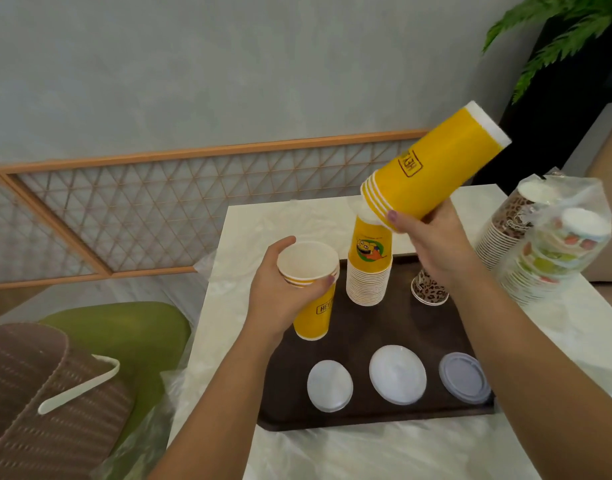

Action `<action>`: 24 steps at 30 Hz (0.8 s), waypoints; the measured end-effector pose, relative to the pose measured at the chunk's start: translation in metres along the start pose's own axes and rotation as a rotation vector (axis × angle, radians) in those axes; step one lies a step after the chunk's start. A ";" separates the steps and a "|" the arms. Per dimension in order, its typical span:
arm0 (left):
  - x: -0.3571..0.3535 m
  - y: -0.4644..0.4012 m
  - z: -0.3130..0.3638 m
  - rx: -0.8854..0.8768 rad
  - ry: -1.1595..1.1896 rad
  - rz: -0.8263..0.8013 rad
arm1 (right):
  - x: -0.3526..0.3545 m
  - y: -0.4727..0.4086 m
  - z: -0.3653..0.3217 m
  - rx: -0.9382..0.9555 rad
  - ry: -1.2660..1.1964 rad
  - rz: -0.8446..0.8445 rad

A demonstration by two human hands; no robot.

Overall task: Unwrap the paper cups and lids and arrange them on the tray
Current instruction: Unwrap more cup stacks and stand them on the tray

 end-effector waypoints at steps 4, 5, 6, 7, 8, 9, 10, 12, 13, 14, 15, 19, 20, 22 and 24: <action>-0.001 -0.002 -0.003 0.017 -0.001 -0.015 | 0.002 -0.027 0.009 0.100 0.366 0.223; -0.002 -0.002 -0.004 0.019 -0.005 -0.021 | 0.003 -0.030 0.016 0.093 0.408 0.208; -0.003 -0.002 -0.005 0.019 -0.009 -0.029 | 0.002 -0.032 0.023 0.074 0.442 0.192; -0.003 -0.003 -0.005 0.017 -0.013 -0.037 | 0.003 -0.034 0.032 0.049 0.479 0.182; -0.004 -0.003 -0.006 0.015 -0.015 -0.043 | 0.004 -0.036 0.041 0.026 0.516 0.178; -0.005 -0.004 -0.006 0.015 -0.018 -0.048 | 0.005 -0.038 0.051 0.006 0.550 0.177; -0.005 -0.004 -0.007 0.015 -0.021 -0.053 | 0.006 -0.038 0.062 -0.010 0.576 0.172; -0.006 -0.005 -0.007 0.020 -0.027 -0.062 | 0.007 -0.037 0.080 -0.041 0.613 0.157; -0.007 -0.006 -0.007 0.023 -0.028 -0.067 | 0.008 -0.036 0.088 -0.063 0.628 0.157; -0.007 -0.007 -0.006 0.026 -0.027 -0.073 | 0.008 -0.034 0.094 -0.084 0.638 0.163; -0.008 -0.007 -0.005 0.030 -0.022 -0.079 | 0.007 -0.033 0.098 -0.096 0.644 0.172; -0.010 -0.009 -0.001 0.057 0.015 -0.087 | 0.003 -0.020 0.096 0.118 0.709 0.329; -0.010 -0.010 0.001 0.064 0.024 -0.089 | 0.001 -0.012 0.093 0.268 0.760 0.368; -0.012 -0.012 0.005 0.083 0.062 -0.097 | -0.002 0.003 0.089 0.657 0.875 0.345; -0.016 -0.015 0.011 0.099 0.104 -0.123 | -0.003 0.013 0.090 0.944 0.956 0.238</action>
Point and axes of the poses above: each hand's wrist, its own y-axis away from the middle knuckle, its own x-axis out of the back of the hand, z = x × y, the point moved 1 cm from there along -y, towards the middle knuckle, and after that the axes turned 12 degrees about -x, right-handed, at the moved point
